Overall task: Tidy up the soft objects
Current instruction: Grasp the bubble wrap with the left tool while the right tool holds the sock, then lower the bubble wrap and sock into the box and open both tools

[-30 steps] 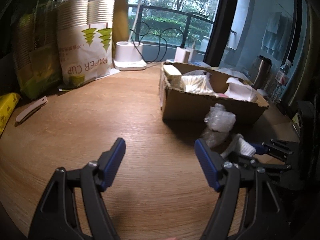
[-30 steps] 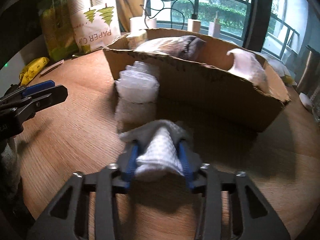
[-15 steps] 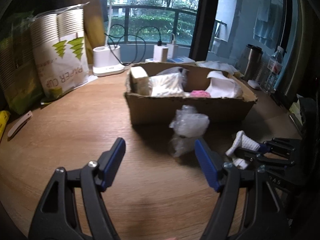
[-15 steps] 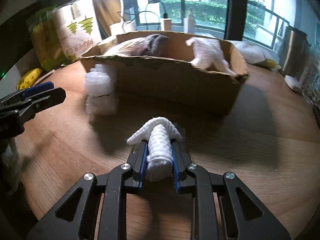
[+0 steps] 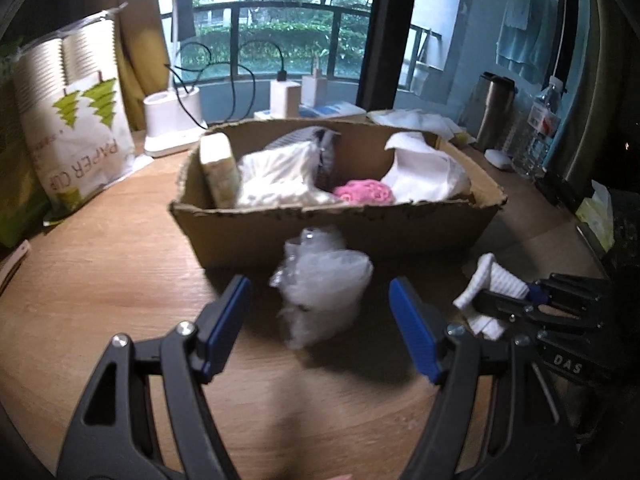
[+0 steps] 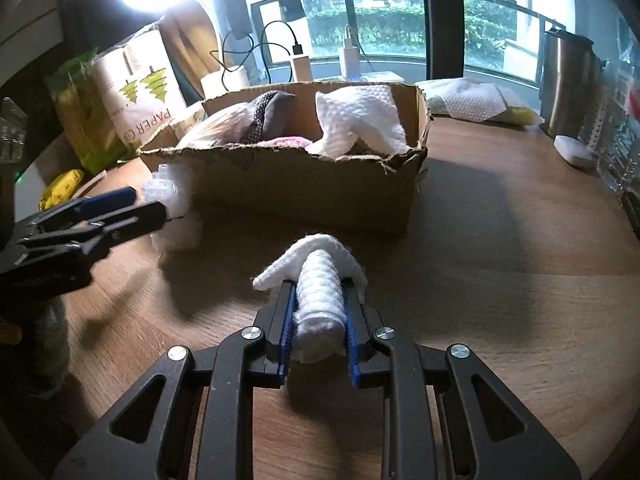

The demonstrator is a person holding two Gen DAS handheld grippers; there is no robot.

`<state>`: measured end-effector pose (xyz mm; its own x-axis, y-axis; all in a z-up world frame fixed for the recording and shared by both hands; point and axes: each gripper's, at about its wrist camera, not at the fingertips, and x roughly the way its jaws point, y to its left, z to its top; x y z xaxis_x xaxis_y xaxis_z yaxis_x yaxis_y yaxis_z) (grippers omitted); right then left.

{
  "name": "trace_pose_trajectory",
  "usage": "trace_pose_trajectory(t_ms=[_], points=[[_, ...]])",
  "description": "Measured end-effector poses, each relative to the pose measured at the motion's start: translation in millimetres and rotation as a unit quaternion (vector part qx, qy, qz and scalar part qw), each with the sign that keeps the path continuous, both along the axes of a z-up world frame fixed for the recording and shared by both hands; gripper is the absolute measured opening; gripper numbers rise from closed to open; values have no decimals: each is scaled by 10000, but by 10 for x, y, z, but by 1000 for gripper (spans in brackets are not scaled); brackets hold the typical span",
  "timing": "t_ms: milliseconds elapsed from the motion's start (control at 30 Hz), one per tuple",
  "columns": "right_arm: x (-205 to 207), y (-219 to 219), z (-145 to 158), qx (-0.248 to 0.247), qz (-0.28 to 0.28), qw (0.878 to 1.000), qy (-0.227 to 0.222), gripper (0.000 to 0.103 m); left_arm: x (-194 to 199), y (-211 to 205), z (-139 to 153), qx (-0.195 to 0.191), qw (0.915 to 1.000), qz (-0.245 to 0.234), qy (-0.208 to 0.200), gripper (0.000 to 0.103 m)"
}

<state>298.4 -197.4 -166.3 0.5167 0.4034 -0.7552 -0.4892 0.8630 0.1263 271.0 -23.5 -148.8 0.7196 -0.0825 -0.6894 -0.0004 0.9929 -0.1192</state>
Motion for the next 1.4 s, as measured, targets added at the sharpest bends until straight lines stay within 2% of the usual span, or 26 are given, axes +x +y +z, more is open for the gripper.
trace_pose_trajectory(t_ms=[200,333,367,400,500,567,900,1400], points=[[38,13,4,153,97,9998,62,23,196,-34,-155,34,9995,89,293,73],[64,-8,-9,291,133,9993,173,23,234,-63,-209,21,9995,40,322,72],[64,-12,-14,305,139,9993,189,23,239,-74,-213,18,9995,28,312,70],[66,-12,-14,318,143,9992,203,23,243,-85,-214,16,9995,11,303,60],[61,-17,-13,336,147,9991,203,23,249,-118,-211,49,9995,-42,316,47],[49,-18,-5,324,135,9992,174,23,242,-122,-187,40,9996,-68,289,45],[-69,30,29,213,140,9997,43,23,-4,-43,28,-28,9999,-115,-42,40],[-347,199,312,105,241,9992,-309,23,-419,243,253,-259,9990,9,-365,40]])
